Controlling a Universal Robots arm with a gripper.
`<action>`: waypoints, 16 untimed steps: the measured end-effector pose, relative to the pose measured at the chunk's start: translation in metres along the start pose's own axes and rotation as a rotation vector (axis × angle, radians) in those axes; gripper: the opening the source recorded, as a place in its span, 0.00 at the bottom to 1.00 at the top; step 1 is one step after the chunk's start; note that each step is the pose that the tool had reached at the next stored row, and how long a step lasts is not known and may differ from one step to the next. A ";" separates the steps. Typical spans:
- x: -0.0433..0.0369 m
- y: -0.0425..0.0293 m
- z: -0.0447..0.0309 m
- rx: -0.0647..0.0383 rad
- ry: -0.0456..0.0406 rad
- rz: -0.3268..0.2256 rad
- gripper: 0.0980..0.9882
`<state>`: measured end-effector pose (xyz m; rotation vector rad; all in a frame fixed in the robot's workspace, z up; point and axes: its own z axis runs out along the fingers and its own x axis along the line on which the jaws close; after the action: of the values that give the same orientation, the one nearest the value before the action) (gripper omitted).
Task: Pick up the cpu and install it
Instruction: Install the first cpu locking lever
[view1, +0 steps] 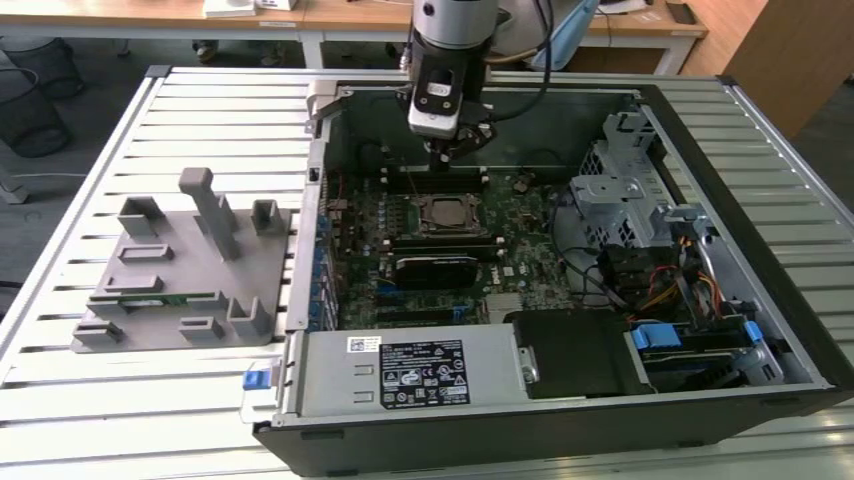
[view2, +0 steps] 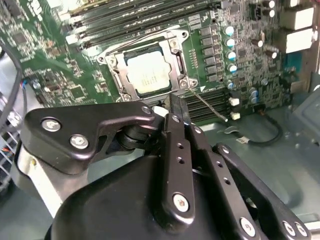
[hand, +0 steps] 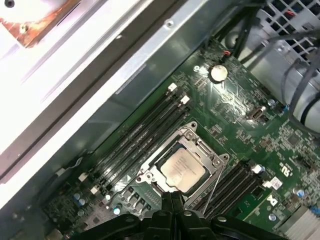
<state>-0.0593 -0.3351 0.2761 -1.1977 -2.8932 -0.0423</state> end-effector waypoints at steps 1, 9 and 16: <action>0.0000 0.0000 0.0001 0.000 0.0003 -0.018 0.01; 0.0000 0.0000 0.0008 0.003 0.0034 -0.163 0.01; 0.0000 0.0000 0.0011 0.005 0.0058 -0.277 0.01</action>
<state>-0.0593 -0.3351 0.2751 -0.7864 -3.0273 -0.0396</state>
